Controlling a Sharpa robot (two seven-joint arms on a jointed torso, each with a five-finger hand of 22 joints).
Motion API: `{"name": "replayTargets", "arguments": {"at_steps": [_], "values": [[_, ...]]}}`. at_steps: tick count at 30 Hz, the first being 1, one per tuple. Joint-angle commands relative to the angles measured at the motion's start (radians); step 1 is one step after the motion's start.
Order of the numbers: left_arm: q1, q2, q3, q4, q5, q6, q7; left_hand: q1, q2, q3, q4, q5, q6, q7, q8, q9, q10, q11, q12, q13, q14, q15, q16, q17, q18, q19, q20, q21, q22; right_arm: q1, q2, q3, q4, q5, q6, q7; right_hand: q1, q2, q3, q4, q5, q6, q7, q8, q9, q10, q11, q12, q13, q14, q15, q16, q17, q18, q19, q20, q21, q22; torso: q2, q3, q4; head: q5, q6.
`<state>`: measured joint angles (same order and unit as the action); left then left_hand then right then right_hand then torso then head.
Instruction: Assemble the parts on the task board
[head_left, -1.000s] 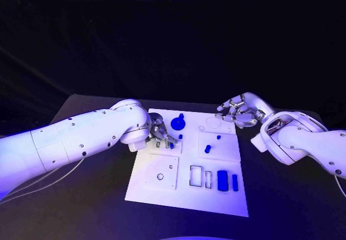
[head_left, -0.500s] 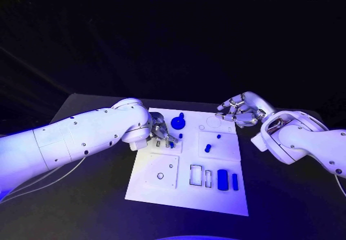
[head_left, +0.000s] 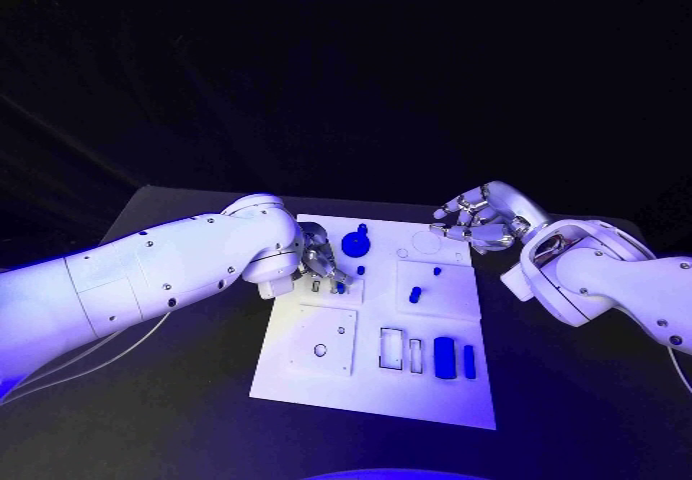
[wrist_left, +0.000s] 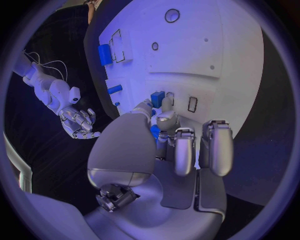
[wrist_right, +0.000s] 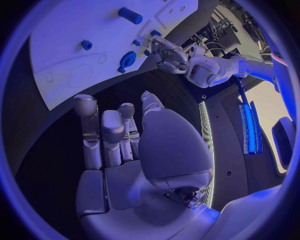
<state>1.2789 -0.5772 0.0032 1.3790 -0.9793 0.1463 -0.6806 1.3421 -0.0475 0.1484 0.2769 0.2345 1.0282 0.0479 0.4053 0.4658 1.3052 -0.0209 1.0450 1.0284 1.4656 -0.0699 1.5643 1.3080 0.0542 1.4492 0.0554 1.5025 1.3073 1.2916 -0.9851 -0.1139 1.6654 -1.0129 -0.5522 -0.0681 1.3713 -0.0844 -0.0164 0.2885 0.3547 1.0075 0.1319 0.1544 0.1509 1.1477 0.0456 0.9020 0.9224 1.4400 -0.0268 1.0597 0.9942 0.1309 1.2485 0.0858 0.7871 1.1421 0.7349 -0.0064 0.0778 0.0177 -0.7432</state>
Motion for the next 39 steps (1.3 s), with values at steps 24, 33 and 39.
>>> {"name": "replayTargets", "arguments": {"at_steps": [24,33,39], "values": [[0.0,-0.027,0.0,0.026,0.055,-0.067,0.019,0.003,-0.141,0.607,-0.13,-0.002,-0.049,0.017,0.085,0.119,0.016,0.009,-0.032,-0.011,0.105,0.002,0.007,0.263,-0.018,0.004,-0.008,0.008,0.113,-0.002,-0.003,0.0,-0.005,-0.002,-0.026,0.024,-0.017,0.006,-0.017,0.003,0.007,-0.002,-0.002,0.009,0.002,-0.01,0.001,-0.011,-0.014,0.002,0.001,-0.014,-0.012,0.016,-0.008,-0.001,-0.02,-0.012,0.0,0.0009,0.0016,-0.002,-0.001],[0.0,-0.046,0.0,0.053,0.024,-0.112,0.042,-0.028,-0.164,0.626,-0.153,-0.004,-0.039,0.01,0.102,0.141,0.042,0.003,0.003,0.022,0.105,-0.003,0.007,0.263,-0.021,0.012,-0.009,0.012,0.124,-0.002,-0.003,0.0,-0.006,0.001,-0.034,0.028,-0.021,0.007,-0.019,0.003,0.006,-0.002,-0.002,0.009,0.002,-0.01,0.001,-0.011,-0.015,0.002,0.002,-0.015,-0.013,0.016,-0.007,-0.001,-0.021,-0.012,0.001,0.0014,0.0007,0.002,0.002],[0.0,-0.049,0.0,0.06,-0.041,-0.105,0.045,-0.038,-0.172,0.628,-0.158,-0.004,-0.036,0.007,0.108,0.149,0.048,0.0,0.008,0.027,0.105,-0.005,0.007,0.263,-0.021,0.014,-0.009,0.013,0.127,-0.002,-0.002,0.0,-0.007,0.002,-0.035,0.029,-0.021,0.007,-0.019,0.003,0.006,-0.002,-0.002,0.009,0.002,-0.01,0.001,-0.011,-0.015,0.002,0.002,-0.015,-0.013,0.016,-0.007,-0.001,-0.021,-0.012,0.001,0.0014,0.0023,0.003,0.0]]}}
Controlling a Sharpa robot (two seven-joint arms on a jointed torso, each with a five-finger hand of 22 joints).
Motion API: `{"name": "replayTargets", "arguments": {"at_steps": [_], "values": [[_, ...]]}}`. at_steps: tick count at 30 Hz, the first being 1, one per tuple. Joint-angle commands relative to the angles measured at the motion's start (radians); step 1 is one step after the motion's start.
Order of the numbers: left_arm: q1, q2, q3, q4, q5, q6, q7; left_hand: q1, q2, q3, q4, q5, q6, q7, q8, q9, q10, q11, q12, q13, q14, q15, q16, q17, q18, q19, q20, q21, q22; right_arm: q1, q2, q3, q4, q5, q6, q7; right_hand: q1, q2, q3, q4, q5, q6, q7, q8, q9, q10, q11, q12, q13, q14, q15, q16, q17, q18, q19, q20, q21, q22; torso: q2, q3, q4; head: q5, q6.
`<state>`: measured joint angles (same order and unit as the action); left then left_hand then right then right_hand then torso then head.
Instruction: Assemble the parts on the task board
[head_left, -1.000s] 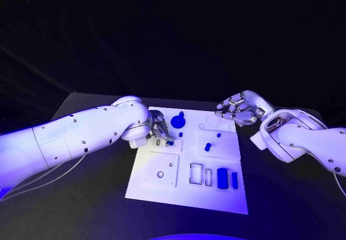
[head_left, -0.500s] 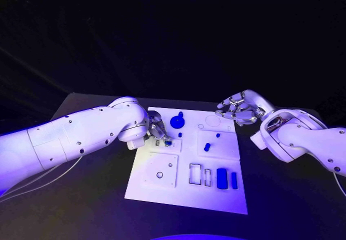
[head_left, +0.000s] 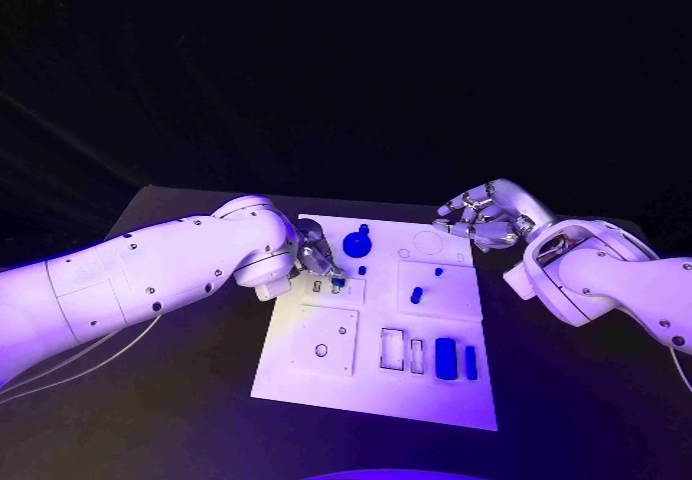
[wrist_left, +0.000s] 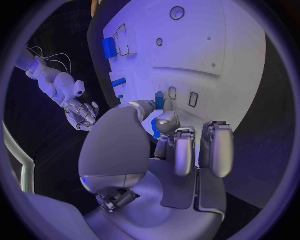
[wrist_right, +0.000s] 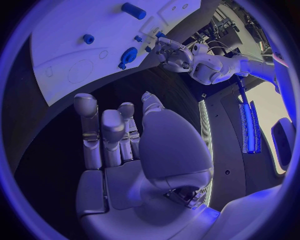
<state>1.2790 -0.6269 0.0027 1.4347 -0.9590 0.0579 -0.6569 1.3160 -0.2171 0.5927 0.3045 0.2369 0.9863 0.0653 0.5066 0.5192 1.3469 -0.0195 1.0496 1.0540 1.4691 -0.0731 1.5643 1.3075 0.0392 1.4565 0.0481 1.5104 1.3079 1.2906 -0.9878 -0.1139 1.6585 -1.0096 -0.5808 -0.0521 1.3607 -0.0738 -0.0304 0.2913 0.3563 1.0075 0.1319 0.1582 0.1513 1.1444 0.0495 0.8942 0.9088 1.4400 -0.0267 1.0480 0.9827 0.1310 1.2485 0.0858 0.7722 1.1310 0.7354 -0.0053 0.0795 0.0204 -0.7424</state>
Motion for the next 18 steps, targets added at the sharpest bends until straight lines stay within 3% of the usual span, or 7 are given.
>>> {"name": "replayTargets", "arguments": {"at_steps": [1,13,18], "values": [[-0.001,0.001,0.0,0.005,-0.073,-0.015,0.021,-0.013,-0.003,0.184,-0.186,-0.007,0.006,-0.011,0.007,0.096,0.005,-0.001,0.002,0.0,0.102,-0.001,0.007,0.263,-0.006,0.006,-0.002,0.006,0.126,-0.001,0.001,0.0,0.0,-0.001,-0.006,0.013,-0.01,-0.004,-0.006,0.0,0.005,-0.002,-0.002,0.005,0.001,-0.007,-0.003,-0.004,-0.002,0.002,0.002,-0.004,-0.001,0.016,-0.008,-0.001,-0.006,-0.001,0.0,-0.0002,0.0003,0.001,-0.001],[-0.002,0.009,-0.002,0.0,-0.139,0.013,-0.003,-0.029,-0.009,0.187,-0.192,-0.007,0.007,-0.016,0.018,0.111,0.007,-0.006,-0.011,-0.015,0.102,-0.006,0.007,0.263,-0.008,0.012,-0.003,0.008,0.133,-0.002,0.001,0.0,0.004,0.0,-0.007,0.015,-0.008,-0.006,-0.009,-0.004,0.004,-0.008,-0.002,0.004,0.001,-0.012,-0.002,-0.008,-0.008,0.001,0.002,-0.01,-0.004,0.017,-0.009,-0.001,-0.015,-0.005,0.002,-0.0007,-0.0034,0.002,-0.005],[-0.003,0.012,-0.002,-0.003,-0.138,0.037,-0.011,-0.034,-0.01,0.189,-0.194,-0.007,0.007,-0.018,0.021,0.116,0.008,-0.008,-0.011,-0.015,0.102,-0.007,0.007,0.263,-0.008,0.012,-0.004,0.008,0.133,-0.002,0.0,0.0,0.006,0.02,-0.006,0.023,-0.007,-0.007,-0.01,-0.004,0.003,-0.008,-0.002,0.004,0.001,-0.009,-0.002,-0.003,-0.004,0.002,0.002,-0.006,0.001,0.016,-0.006,-0.001,-0.008,-0.002,0.001,-0.0006,-0.0014,0.0,-0.009]]}}
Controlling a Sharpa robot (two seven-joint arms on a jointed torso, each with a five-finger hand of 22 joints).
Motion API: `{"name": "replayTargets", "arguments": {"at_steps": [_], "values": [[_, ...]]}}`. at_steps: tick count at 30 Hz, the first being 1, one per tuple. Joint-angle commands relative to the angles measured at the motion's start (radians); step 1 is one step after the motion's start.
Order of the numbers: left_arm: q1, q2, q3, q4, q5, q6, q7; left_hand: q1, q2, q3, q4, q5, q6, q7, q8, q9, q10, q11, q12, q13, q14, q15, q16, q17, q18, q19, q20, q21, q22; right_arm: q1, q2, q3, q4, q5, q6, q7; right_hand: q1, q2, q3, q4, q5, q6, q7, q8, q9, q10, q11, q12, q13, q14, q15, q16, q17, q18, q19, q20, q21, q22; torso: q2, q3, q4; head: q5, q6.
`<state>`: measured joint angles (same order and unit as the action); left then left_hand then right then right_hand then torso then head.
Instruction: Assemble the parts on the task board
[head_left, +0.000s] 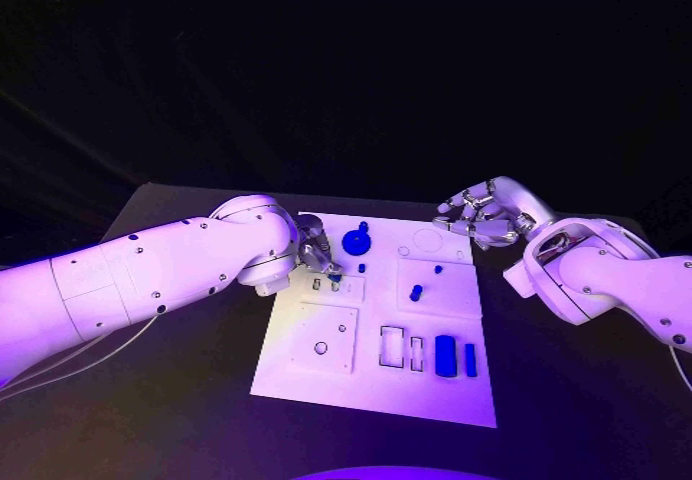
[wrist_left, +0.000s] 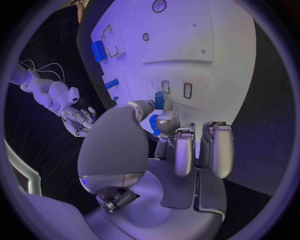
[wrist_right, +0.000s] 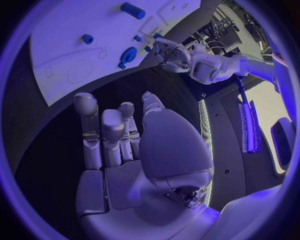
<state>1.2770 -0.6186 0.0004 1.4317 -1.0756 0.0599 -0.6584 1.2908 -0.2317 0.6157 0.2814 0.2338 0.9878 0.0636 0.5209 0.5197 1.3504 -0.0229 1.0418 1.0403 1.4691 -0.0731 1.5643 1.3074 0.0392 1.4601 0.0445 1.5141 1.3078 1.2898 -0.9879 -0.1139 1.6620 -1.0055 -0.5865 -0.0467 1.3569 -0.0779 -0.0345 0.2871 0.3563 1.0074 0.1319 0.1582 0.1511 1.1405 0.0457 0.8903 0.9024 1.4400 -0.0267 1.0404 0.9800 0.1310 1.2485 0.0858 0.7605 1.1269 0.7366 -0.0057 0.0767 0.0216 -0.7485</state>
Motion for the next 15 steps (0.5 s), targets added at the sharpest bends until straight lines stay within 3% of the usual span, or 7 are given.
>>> {"name": "replayTargets", "arguments": {"at_steps": [1,15], "values": [[-0.001,0.005,0.0,0.0,-0.021,0.038,-0.011,-0.009,0.005,0.166,-0.17,-0.004,0.006,-0.016,0.007,0.115,0.005,-0.004,-0.004,-0.002,0.102,-0.007,0.007,0.263,-0.008,0.008,0.0,0.005,0.134,-0.001,0.0,0.0,0.003,0.023,-0.001,0.02,-0.002,-0.002,-0.005,0.0,0.004,-0.009,-0.002,0.004,0.001,-0.004,0.001,0.002,0.004,0.003,0.002,0.003,0.005,0.015,-0.005,-0.001,0.005,0.003,0.0,-0.0002,0.0014,-0.001,-0.002],[-0.005,0.012,-0.002,-0.006,-0.018,0.061,-0.03,-0.016,0.006,0.168,-0.172,-0.004,0.006,-0.018,0.012,0.122,0.008,-0.006,-0.003,-0.002,0.102,-0.009,0.007,0.263,-0.008,0.008,-0.001,0.004,0.133,-0.001,-0.001,0.0,0.006,0.063,-0.022,0.049,0.006,0.006,-0.005,0.0,0.026,-0.009,-0.002,0.008,0.002,0.002,0.0,0.012,0.007,0.01,0.0,0.009,0.015,0.014,0.006,-0.002,0.012,0.008,-0.002,-0.0003,0.001,0.001,-0.006]]}}
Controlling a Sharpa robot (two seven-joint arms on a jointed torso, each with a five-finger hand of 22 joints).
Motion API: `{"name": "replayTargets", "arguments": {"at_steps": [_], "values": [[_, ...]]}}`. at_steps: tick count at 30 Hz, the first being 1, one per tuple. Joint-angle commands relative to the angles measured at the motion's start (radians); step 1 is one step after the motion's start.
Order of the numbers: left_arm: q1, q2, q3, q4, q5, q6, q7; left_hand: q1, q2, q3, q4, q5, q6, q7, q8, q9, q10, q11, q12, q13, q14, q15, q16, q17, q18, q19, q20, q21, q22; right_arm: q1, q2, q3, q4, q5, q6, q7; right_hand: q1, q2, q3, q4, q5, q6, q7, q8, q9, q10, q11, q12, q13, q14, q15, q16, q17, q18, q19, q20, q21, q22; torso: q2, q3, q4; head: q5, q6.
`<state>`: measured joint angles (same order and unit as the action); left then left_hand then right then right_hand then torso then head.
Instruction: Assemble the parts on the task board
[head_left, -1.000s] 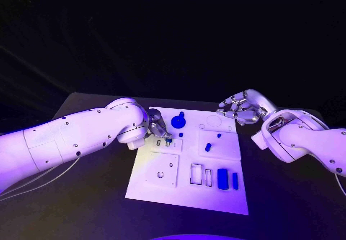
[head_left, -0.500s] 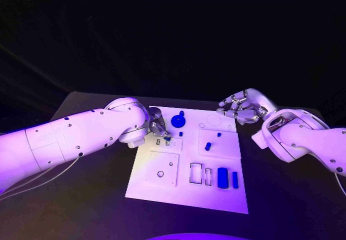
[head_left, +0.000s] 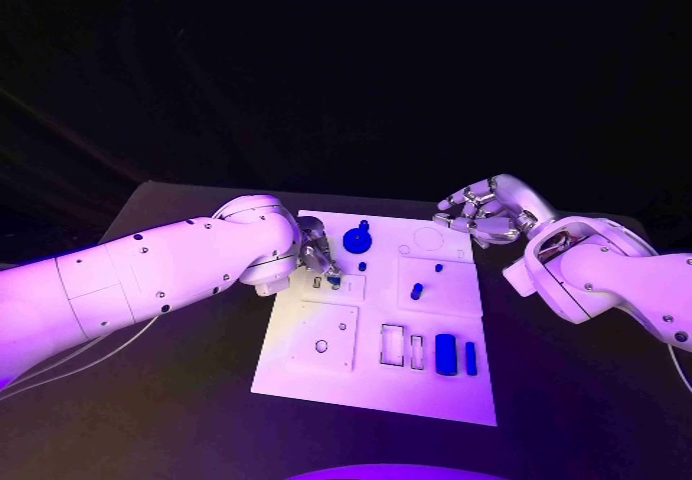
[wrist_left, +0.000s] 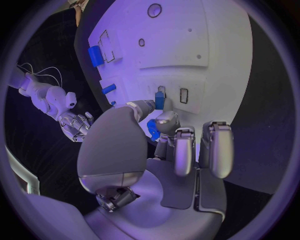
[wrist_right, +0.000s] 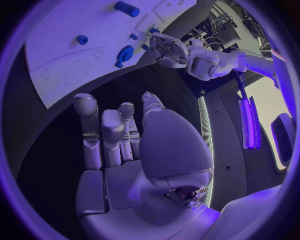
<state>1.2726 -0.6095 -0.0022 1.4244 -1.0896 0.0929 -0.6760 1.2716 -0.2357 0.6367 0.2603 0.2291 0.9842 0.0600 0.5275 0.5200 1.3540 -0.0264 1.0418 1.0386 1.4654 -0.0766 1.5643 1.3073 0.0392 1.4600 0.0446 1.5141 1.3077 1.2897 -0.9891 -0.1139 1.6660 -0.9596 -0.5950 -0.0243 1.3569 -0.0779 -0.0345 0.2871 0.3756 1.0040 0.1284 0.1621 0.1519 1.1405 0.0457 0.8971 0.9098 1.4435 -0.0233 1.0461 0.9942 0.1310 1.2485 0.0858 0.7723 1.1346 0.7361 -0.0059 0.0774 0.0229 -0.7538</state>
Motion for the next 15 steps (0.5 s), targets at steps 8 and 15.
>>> {"name": "replayTargets", "arguments": {"at_steps": [8,15], "values": [[-0.001,0.006,0.0,-0.001,-0.001,0.031,-0.021,-0.003,0.01,0.147,-0.153,0.0,0.009,-0.017,0.01,0.129,0.005,-0.004,-0.007,-0.005,0.105,-0.007,0.007,0.263,-0.007,0.008,-0.001,0.004,0.133,-0.001,-0.002,0.0,0.003,0.021,-0.021,0.038,0.01,0.008,-0.006,-0.001,0.018,-0.005,0.001,0.006,0.001,0.007,0.0,0.013,0.004,0.01,-0.004,0.008,0.009,0.012,0.011,-0.003,0.008,0.005,0.0,-0.0005,0.0005,0.0,-0.003],[-0.004,0.01,0.0,-0.004,-0.003,0.032,-0.026,-0.009,0.009,0.147,-0.155,0.0,0.007,-0.018,0.016,0.136,0.006,-0.006,-0.007,-0.005,0.105,-0.008,0.007,0.263,-0.007,0.008,-0.002,0.004,0.133,-0.001,-0.003,0.0,0.003,0.022,-0.029,0.045,0.016,0.012,-0.005,-0.001,0.031,-0.004,0.0,0.008,0.002,0.01,-0.001,0.017,0.005,0.012,-0.004,0.01,0.013,0.011,0.016,-0.004,0.011,0.008,0.0,-0.0004,0.0004,0.0,-0.005]]}}
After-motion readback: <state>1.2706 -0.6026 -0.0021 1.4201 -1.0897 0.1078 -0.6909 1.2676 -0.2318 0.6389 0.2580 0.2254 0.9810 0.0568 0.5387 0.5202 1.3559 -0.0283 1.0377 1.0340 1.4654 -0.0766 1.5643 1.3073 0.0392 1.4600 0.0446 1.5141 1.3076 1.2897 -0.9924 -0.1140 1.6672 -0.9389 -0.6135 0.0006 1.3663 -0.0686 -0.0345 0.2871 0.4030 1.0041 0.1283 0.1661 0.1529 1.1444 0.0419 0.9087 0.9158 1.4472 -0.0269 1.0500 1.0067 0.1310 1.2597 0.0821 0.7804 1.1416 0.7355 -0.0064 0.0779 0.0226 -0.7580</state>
